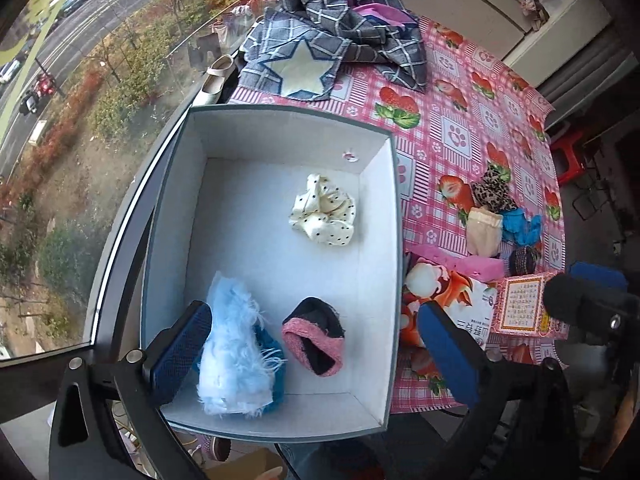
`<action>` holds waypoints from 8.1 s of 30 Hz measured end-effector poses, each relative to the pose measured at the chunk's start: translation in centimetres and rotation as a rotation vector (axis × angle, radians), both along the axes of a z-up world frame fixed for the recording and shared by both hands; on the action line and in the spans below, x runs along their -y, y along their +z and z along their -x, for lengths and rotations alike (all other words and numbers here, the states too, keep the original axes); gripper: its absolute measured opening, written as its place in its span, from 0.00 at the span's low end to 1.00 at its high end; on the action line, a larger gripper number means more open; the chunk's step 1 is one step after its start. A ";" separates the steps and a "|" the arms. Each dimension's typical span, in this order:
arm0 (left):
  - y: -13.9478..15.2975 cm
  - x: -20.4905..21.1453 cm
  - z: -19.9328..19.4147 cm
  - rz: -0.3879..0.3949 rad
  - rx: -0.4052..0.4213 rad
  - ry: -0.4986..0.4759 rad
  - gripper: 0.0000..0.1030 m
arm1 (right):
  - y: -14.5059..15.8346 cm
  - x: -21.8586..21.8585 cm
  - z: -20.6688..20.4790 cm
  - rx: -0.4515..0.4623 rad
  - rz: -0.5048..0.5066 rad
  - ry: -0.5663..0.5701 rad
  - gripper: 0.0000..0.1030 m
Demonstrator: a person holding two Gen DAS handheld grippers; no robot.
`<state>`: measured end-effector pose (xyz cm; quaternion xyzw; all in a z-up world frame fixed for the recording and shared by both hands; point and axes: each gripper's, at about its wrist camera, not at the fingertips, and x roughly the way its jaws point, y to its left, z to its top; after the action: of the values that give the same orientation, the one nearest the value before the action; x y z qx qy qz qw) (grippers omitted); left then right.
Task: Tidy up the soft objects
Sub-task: 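Reach the left tool to the beige knit pouch while the right tool reaches the blue cloth, then close the right tool on the blue cloth and lift it, then close the left tool on the beige knit pouch and lift it, then carry the beige pouch in the left tool while the right tool carries the blue cloth over the box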
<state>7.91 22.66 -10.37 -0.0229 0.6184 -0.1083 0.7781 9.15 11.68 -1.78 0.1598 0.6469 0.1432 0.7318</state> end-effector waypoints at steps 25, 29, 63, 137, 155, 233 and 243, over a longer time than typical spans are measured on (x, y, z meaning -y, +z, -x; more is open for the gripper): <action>-2.1 18.4 -2.7 -0.104 -0.080 -0.317 1.00 | -6.7 24.0 5.7 -0.166 -0.061 -0.456 1.00; -4.2 20.2 -4.5 -0.089 -0.164 -0.312 1.00 | -8.7 25.8 6.2 -0.206 -0.078 -0.476 1.00; -16.7 30.9 -9.8 -0.250 -0.421 -0.325 1.00 | -19.5 27.0 -1.6 -0.300 0.037 -0.277 1.00; -19.8 31.0 -8.0 -0.299 -0.407 -0.304 1.00 | -26.3 13.8 -13.7 -0.238 0.151 -0.159 1.00; -19.8 30.3 -7.9 -0.274 -0.432 -0.295 0.94 | -25.6 12.2 -13.2 -0.206 0.142 -0.112 0.86; 1.3 10.3 1.0 -0.114 0.053 -0.163 0.20 | 0.0 -0.1 -0.7 0.157 0.185 0.186 0.31; 0.8 3.9 2.1 -0.119 0.037 -0.047 0.20 | 0.1 -7.1 1.8 0.143 0.169 0.339 0.31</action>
<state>5.79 18.77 -9.57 0.0397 0.6096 -0.0899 0.7866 7.31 18.77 -1.71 -0.0239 0.6206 0.2202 0.7522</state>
